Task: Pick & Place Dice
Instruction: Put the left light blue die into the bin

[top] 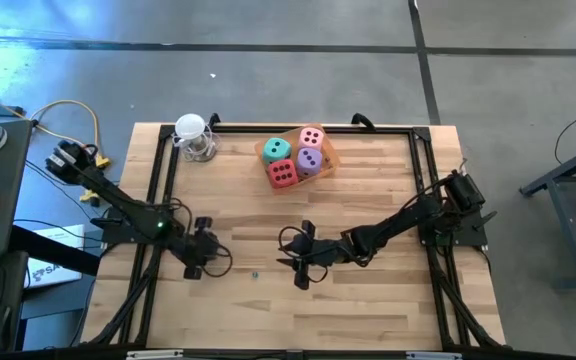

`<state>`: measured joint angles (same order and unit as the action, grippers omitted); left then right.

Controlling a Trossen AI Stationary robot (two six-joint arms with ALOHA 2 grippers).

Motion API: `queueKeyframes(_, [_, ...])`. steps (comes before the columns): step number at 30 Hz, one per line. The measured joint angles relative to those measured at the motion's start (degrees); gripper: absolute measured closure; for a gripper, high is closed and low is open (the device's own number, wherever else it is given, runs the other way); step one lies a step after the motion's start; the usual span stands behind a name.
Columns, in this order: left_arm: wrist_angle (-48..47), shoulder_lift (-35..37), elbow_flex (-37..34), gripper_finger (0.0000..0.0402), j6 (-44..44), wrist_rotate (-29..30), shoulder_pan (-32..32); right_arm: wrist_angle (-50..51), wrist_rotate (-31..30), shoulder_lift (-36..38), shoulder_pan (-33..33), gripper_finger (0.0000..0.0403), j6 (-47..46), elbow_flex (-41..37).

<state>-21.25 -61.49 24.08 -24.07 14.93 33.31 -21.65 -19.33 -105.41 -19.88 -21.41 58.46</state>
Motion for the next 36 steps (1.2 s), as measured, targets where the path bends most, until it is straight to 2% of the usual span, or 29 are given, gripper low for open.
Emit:
queueKeyframes(3, [-2.27,0.00,0.00,0.0255,-1.06,3.62,0.56,0.00,-0.02,0.00,0.00,0.0265,0.02,0.00])
queueKeyframes(10, [-7.04,0.00,0.00,0.0255,-6.21,2.77,1.60,0.17,-0.02,0.00,0.00,0.0265,0.20,0.00])
queueKeyframes(36, [-6.52,-0.13,0.00,0.0255,-5.30,2.40,2.20,0.11,-0.17,0.00,0.15,0.0265,0.22,0.00])
